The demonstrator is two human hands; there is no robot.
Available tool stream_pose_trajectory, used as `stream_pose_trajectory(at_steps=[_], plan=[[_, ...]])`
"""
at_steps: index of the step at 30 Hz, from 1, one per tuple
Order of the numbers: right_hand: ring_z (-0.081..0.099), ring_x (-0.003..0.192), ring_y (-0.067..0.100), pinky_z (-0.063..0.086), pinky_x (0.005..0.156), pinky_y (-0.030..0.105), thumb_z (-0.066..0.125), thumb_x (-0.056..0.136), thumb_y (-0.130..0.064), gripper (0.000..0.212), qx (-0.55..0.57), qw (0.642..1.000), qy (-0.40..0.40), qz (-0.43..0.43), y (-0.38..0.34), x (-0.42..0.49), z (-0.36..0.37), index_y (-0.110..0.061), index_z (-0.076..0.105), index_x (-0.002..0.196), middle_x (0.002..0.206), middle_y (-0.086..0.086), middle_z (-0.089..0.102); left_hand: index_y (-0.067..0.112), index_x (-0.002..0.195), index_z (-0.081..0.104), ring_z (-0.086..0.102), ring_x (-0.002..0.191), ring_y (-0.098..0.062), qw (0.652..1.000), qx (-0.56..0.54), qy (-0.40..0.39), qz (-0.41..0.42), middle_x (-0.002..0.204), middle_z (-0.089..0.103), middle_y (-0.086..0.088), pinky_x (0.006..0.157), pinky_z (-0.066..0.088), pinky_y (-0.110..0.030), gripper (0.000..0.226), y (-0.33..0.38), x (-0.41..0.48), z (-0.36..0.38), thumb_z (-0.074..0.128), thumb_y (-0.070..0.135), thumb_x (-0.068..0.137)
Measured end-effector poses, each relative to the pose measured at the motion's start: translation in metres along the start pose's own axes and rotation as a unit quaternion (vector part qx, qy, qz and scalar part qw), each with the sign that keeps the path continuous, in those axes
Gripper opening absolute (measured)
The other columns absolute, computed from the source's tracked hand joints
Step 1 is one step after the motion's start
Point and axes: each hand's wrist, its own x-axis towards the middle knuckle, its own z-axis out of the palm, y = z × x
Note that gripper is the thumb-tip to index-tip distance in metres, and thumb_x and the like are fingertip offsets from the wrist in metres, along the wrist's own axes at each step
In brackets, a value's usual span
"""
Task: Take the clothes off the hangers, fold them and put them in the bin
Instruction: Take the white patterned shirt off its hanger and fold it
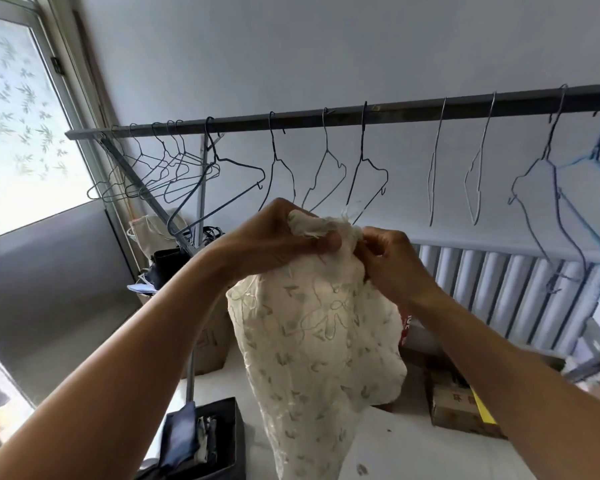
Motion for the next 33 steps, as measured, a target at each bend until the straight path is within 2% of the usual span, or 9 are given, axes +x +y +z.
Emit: stream_pose_trajectory(at_steps=[4, 7, 10, 14, 17, 21, 26, 30, 33], plan=[[0.063, 0.083, 0.029, 0.05, 0.078, 0.044, 0.046, 0.101, -0.023, 0.035, 0.108, 0.99, -0.072, 0.054, -0.012, -0.01, 0.017, 0.003, 0.067, 0.095, 0.095, 0.027, 0.066, 0.01, 0.07, 0.072, 0.058, 0.056, -0.009, 1.0, 0.001, 0.018, 0.011, 0.063, 0.065, 0.001, 0.049, 0.045, -0.018, 0.027, 0.007, 0.005, 0.0, 0.073, 0.034, 0.082], [0.061, 0.104, 0.011, 0.048, 0.086, 0.027, 0.03, 0.089, -0.063, 0.054, 0.238, 0.948, -0.15, 0.149, -0.012, -0.024, 0.021, -0.025, 0.066, 0.103, 0.111, -0.003, 0.069, 0.009, 0.07, 0.071, 0.056, 0.056, -0.011, 0.999, 0.024, 0.037, 0.007, 0.064, 0.062, -0.003, 0.049, 0.043, -0.022, 0.029, 0.007, 0.009, -0.002, 0.071, 0.034, 0.085], [0.064, 0.111, 0.012, 0.051, 0.093, 0.035, 0.052, 0.06, -0.087, 0.079, 0.379, 0.883, -0.221, 0.167, -0.009, -0.037, 0.024, -0.034, 0.063, 0.116, 0.114, -0.009, 0.071, 0.004, 0.069, 0.067, 0.051, 0.052, -0.007, 0.998, 0.042, 0.043, 0.005, 0.058, 0.058, 0.004, 0.046, 0.04, -0.015, 0.029, 0.006, 0.013, -0.004, 0.065, 0.021, 0.091], [0.072, 0.09, 0.012, 0.058, 0.078, 0.027, 0.087, 0.054, -0.055, 0.052, 0.301, 0.916, -0.219, 0.15, -0.007, -0.045, 0.035, -0.027, 0.072, 0.095, 0.099, -0.002, 0.074, 0.0, 0.066, 0.063, 0.045, 0.05, -0.006, 0.996, 0.074, 0.041, 0.022, 0.054, 0.052, 0.001, 0.046, 0.035, -0.017, 0.032, -0.001, 0.018, -0.008, 0.064, 0.018, 0.093], [0.072, 0.091, 0.017, 0.058, 0.085, 0.042, 0.078, 0.072, -0.046, 0.044, 0.21, 0.95, -0.189, 0.132, -0.013, -0.049, 0.04, -0.023, 0.066, 0.108, 0.1, -0.001, 0.074, -0.007, 0.076, 0.066, 0.051, 0.06, -0.014, 0.989, 0.133, 0.058, 0.029, 0.069, 0.06, -0.022, 0.054, 0.041, -0.029, 0.039, -0.008, 0.025, -0.015, 0.069, 0.029, 0.087], [0.073, 0.084, 0.016, 0.06, 0.075, 0.032, 0.065, 0.088, -0.026, 0.014, 0.268, 0.938, -0.162, 0.149, -0.025, -0.052, 0.044, -0.02, 0.066, 0.1, 0.09, -0.005, 0.076, 0.01, 0.089, 0.075, 0.065, 0.074, -0.005, 0.969, 0.191, 0.154, 0.015, 0.082, 0.073, -0.002, 0.07, 0.052, -0.023, 0.021, -0.018, 0.032, -0.021, 0.078, 0.028, 0.079], [0.073, 0.074, 0.014, 0.058, 0.068, 0.028, 0.061, 0.091, -0.015, 0.008, 0.346, 0.908, -0.121, 0.205, -0.03, -0.046, 0.038, -0.016, 0.066, 0.097, 0.08, -0.003, 0.076, 0.023, 0.133, 0.052, 0.067, 0.081, 0.009, 0.979, -0.026, 0.178, -0.096, 0.099, 0.069, 0.011, 0.068, 0.054, -0.015, 0.041, -0.028, -0.004, -0.024, 0.047, 0.043, 0.098], [0.074, 0.082, 0.026, 0.057, 0.076, 0.039, 0.059, 0.092, -0.012, 0.013, 0.401, 0.883, -0.092, 0.224, -0.03, -0.039, 0.032, -0.01, 0.069, 0.099, 0.09, 0.009, 0.076, 0.015, 0.141, 0.046, 0.072, 0.095, -0.015, 0.91, -0.326, 0.136, -0.217, 0.117, 0.069, -0.004, 0.08, 0.056, -0.041, 0.083, -0.068, -0.049, -0.004, 0.023, 0.073, 0.086], [0.073, 0.085, 0.028, 0.055, 0.08, 0.042, 0.059, 0.09, -0.012, 0.016, 0.418, 0.874, -0.088, 0.231, -0.029, -0.036, 0.031, -0.007, 0.07, 0.101, 0.094, 0.013, 0.076, 0.015, 0.113, 0.074, 0.071, 0.1, -0.028, 0.869, -0.401, 0.086, -0.278, 0.115, 0.071, -0.015, 0.083, 0.059, -0.042, 0.097, -0.088, -0.076, 0.021, 0.015, 0.083, 0.076]])
